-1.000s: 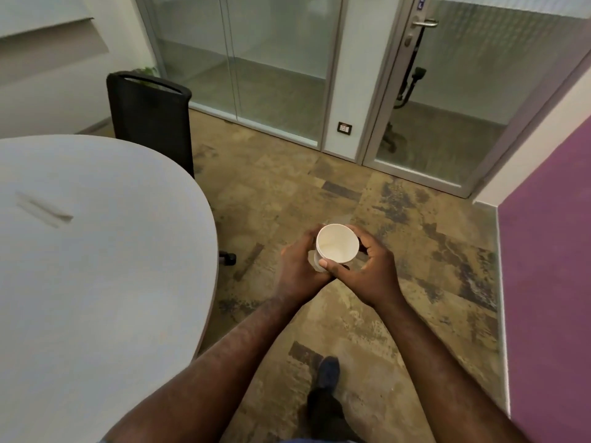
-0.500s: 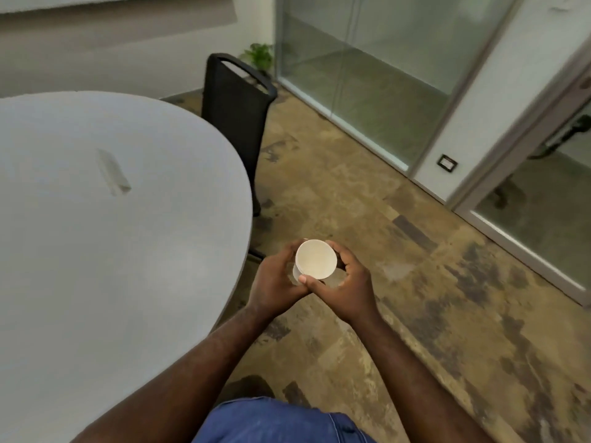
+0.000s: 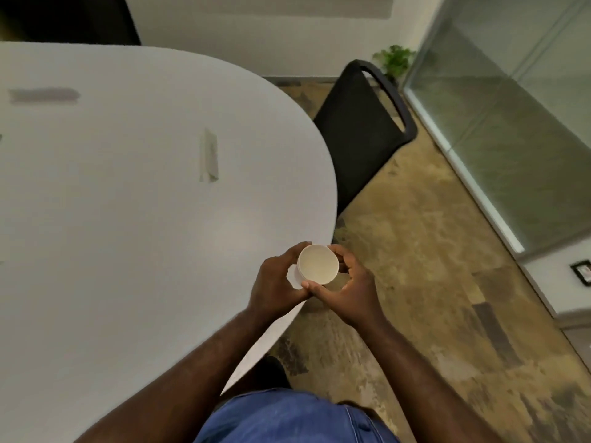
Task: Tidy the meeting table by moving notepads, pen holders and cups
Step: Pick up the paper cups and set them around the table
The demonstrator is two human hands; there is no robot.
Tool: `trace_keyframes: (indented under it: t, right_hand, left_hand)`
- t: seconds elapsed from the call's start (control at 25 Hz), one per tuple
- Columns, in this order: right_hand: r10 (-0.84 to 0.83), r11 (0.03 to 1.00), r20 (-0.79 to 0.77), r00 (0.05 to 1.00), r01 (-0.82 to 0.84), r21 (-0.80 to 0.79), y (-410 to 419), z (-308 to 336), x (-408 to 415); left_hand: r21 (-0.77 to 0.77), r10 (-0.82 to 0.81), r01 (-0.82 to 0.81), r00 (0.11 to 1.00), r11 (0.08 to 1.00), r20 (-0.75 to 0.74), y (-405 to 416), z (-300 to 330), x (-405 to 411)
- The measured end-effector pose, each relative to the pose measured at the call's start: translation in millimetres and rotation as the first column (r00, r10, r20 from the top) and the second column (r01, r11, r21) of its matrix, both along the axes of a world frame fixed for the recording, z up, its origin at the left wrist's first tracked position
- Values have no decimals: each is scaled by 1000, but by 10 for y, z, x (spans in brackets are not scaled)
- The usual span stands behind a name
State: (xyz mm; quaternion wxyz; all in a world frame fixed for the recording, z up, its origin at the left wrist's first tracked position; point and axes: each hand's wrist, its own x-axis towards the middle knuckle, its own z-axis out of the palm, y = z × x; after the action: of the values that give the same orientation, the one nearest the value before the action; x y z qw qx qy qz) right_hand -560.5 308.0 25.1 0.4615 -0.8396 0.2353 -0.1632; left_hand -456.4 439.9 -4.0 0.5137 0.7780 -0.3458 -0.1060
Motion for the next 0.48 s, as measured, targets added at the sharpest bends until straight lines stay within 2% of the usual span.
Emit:
trace_keyframes:
  t: [0.24,0.48]
  right_hand:
    - [263,964,-25,964,-264,-16,55,63,1047]
    - [482,876,5,876,-482,4,195,88,2012]
  left_hand:
    - [-3,273,-273,962,962,10,275,-16,660]
    - [48,545,-547,837,836,47,498,-94,1144]
